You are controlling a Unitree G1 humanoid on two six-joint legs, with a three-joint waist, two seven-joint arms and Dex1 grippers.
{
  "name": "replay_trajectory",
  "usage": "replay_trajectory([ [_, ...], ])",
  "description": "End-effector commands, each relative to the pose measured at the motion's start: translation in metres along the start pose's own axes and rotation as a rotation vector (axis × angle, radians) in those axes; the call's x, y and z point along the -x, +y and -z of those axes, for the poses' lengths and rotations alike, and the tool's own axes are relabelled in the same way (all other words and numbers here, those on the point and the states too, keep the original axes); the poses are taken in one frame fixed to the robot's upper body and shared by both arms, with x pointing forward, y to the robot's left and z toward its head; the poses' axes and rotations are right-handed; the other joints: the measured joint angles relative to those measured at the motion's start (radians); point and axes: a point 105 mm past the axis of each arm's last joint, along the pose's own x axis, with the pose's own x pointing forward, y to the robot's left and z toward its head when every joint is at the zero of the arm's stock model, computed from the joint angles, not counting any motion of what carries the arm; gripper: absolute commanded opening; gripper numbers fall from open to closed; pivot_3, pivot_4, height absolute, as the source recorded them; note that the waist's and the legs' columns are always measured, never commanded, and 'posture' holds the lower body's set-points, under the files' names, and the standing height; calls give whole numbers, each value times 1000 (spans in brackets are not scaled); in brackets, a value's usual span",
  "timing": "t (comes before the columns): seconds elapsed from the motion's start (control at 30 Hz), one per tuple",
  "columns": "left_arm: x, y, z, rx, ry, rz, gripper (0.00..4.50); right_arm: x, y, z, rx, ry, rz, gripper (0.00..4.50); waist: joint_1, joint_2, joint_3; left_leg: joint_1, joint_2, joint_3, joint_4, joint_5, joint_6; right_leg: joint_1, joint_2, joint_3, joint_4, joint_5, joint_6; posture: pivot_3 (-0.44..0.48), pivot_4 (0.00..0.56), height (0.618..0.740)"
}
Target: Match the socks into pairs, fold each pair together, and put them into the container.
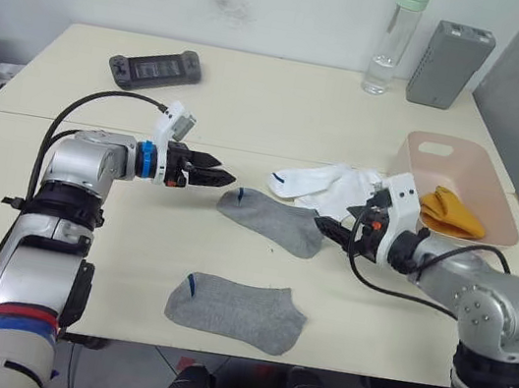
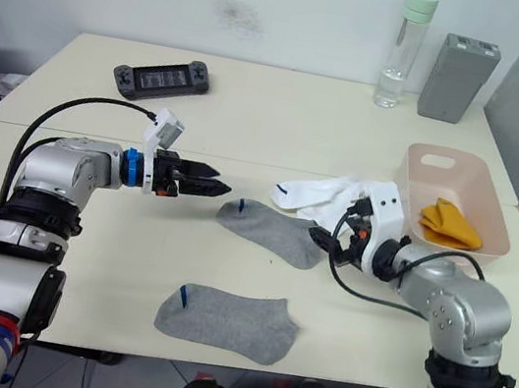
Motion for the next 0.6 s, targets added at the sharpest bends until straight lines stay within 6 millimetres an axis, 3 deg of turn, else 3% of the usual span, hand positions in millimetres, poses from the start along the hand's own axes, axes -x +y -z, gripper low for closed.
replay_trajectory([
  [0.03, 0, 0, 3, -141, -9, -35, 4378, 0, 4, -3, 121, -63, 66, 4500, 0, 0, 0, 0, 0, 0, 0, 0, 0, 0, 0, 0, 0, 0, 0, 0, 150, 740],
  [0.3, -27, -6, 36, -137, 32, -61, 4378, -17, 11, 26, 76, -49, 153, 4500, 3, 0, 0, -1, 0, 0, 1, 0, 0, 0, 0, 0, 0, 0, 0, 0, 150, 740],
  [0.33, -29, -8, 38, -143, 43, -51, 4200, -17, 10, 28, 64, -48, 160, 4500, 3, 0, 0, -1, 0, 0, 1, 0, 0, 0, 0, 0, 0, 0, 1, 0, 150, 740],
  [0.43, -33, -9, 41, -150, 54, -54, 3470, -19, 9, 30, 24, -56, 163, 3881, 2, 0, 0, 0, 0, 1, 1, 0, 0, 0, 0, 0, 0, 1, 1, 0, 150, 740],
  [0.6, -39, -12, 39, -131, 36, -41, 1939, -22, 13, 30, 35, -54, 135, 2119, 2, 0, 0, 0, 0, 1, 1, 0, 0, 0, 0, 0, 0, 1, 1, 0, 150, 740],
])
